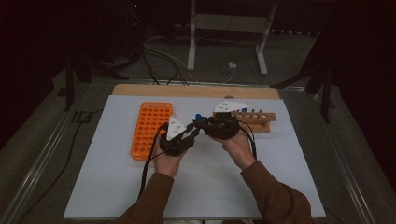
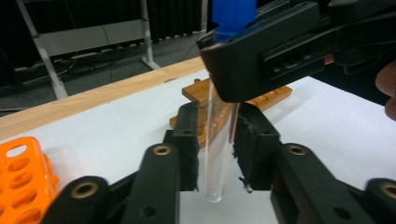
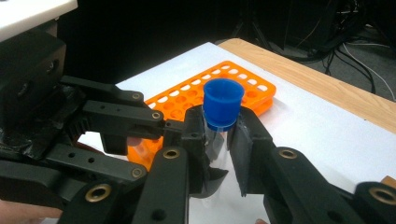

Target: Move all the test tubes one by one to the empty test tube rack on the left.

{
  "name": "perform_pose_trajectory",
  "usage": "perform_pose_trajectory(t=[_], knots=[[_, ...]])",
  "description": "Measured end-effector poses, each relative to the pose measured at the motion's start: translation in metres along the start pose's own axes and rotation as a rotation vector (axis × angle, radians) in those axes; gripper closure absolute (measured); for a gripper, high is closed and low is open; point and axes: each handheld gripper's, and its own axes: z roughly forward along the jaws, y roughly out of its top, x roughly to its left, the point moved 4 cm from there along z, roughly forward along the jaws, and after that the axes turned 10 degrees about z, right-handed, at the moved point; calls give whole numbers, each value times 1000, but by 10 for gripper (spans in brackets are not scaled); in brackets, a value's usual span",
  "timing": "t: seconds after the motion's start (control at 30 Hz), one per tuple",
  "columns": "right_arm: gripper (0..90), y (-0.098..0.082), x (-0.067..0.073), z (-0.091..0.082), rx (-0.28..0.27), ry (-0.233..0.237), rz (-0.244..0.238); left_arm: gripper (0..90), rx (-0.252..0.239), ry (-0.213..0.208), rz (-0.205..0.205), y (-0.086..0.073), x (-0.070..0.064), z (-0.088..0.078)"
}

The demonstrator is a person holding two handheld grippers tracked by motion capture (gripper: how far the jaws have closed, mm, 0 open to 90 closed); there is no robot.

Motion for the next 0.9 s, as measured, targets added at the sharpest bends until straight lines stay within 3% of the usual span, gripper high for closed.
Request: perform_pose_trajectory(t=[0.23, 0.43, 0.7, 0.9], knots=[[761, 0, 0, 1, 1, 5, -2, 784, 2, -10, 11, -1, 0, 0], [591, 1, -4, -3, -11, 15, 15, 786, 10, -5, -7, -3, 5, 1], [446, -1, -14, -18, -34, 41, 32, 787, 9, 6, -19, -3, 12, -3], [328, -13, -25, -30, -24, 9, 1, 787, -5, 14, -39, -3, 18, -8]])
